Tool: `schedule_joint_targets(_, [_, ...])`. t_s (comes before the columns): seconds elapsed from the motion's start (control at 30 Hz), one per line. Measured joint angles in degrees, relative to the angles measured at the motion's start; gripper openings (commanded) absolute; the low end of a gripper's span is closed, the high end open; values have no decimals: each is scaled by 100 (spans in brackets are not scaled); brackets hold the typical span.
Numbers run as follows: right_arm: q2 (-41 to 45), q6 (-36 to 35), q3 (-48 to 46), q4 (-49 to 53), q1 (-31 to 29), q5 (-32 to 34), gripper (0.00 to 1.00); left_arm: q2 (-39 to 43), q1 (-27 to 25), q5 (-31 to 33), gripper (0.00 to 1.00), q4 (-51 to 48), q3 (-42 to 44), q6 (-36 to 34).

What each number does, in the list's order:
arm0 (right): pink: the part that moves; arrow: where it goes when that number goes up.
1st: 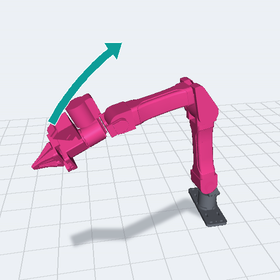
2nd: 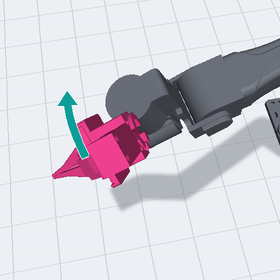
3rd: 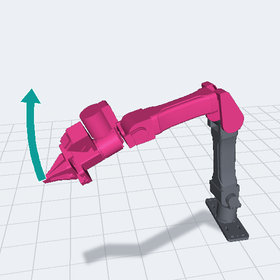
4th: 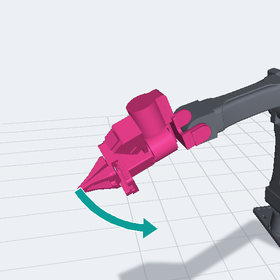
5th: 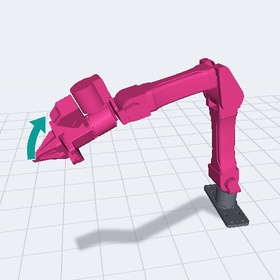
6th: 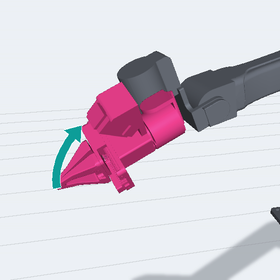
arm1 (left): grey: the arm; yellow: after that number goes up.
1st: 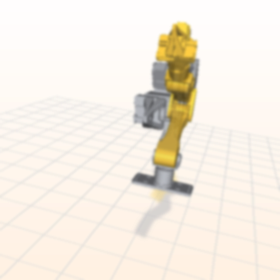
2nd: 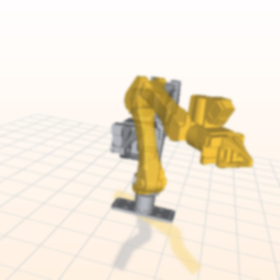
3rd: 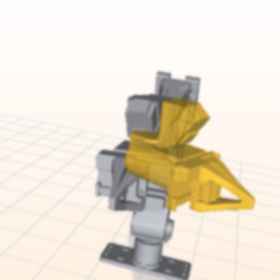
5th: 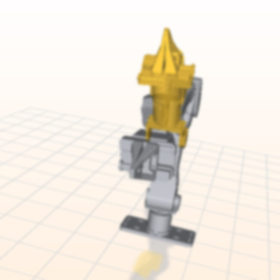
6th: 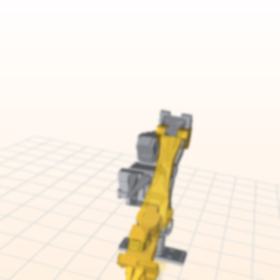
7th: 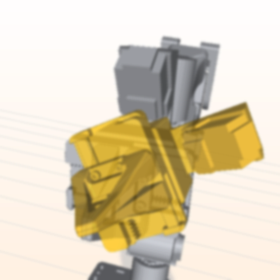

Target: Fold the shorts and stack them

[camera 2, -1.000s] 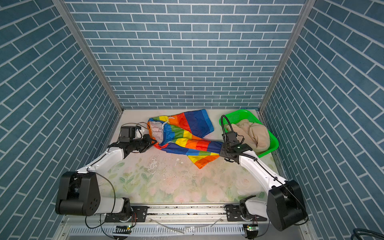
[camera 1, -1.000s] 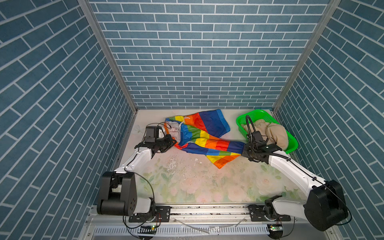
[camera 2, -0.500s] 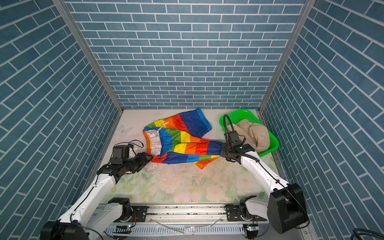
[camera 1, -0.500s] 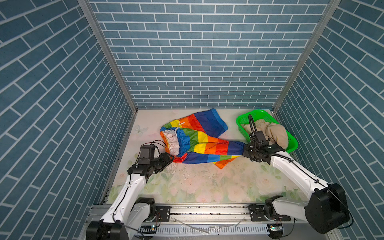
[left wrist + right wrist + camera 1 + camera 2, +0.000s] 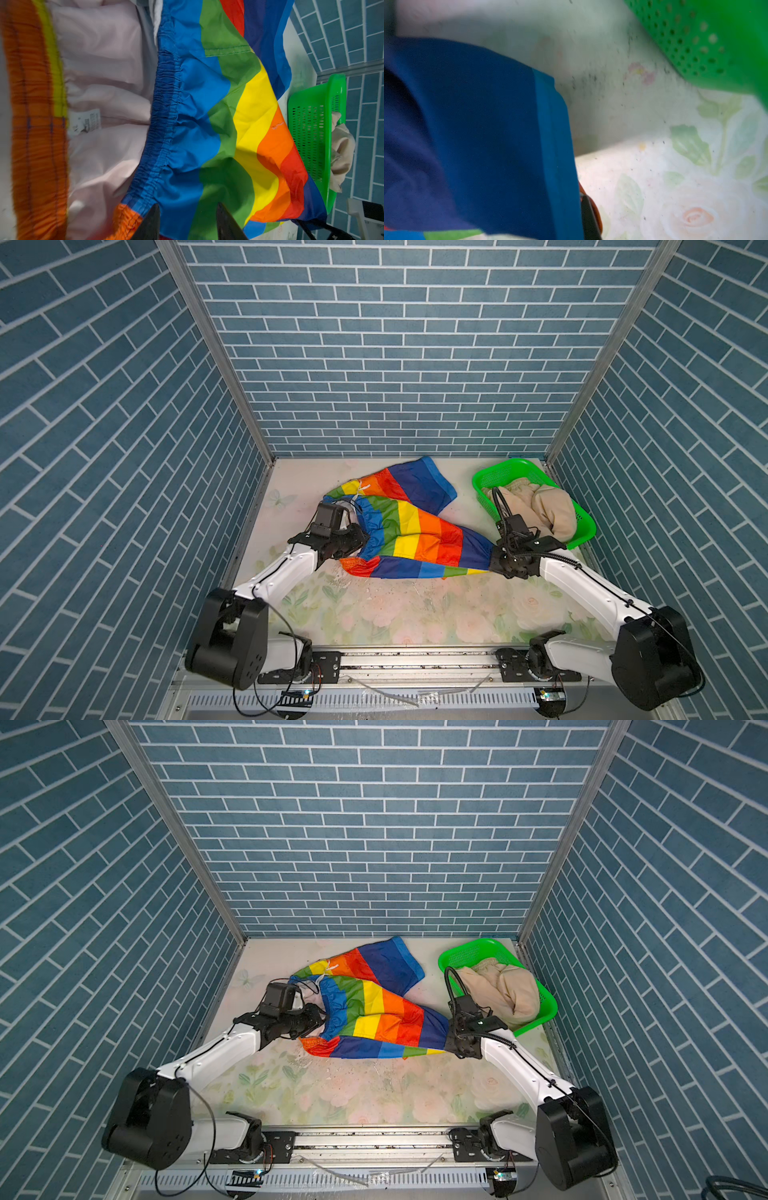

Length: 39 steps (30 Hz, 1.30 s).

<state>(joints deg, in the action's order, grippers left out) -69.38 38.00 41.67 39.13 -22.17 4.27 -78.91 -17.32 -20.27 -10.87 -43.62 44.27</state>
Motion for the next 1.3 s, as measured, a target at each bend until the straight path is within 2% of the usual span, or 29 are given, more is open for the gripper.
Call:
schedule_joint_targets(0.23, [-4,74,-179,61,0,48,0,-592,-120,81,58,210,129,-81])
schedule_joint_targets(0.7, [-225,74,-177,-83,0,-2,0,-741,-223,435,60,566,531,-509])
schedule_joint_targets(0.97, [-367,74,-177,-133,2,-66,0,-684,-219,52,44,1491,1005,-275])
schedule_joint_targets(1.07, [-400,74,-177,-164,2,-81,0,-756,-225,-195,22,1864,1174,-92])
schedule_joint_targets(1.13, [-402,74,-177,-181,2,-90,0,-809,-240,-363,3,2035,1303,57])
schedule_joint_targets(1.17, [-404,74,-177,-188,2,-96,0,-826,-245,-433,0,2081,1357,114])
schedule_joint_targets(1.3, [-413,74,-177,-192,2,-109,0,-820,-251,-662,0,2194,1440,313])
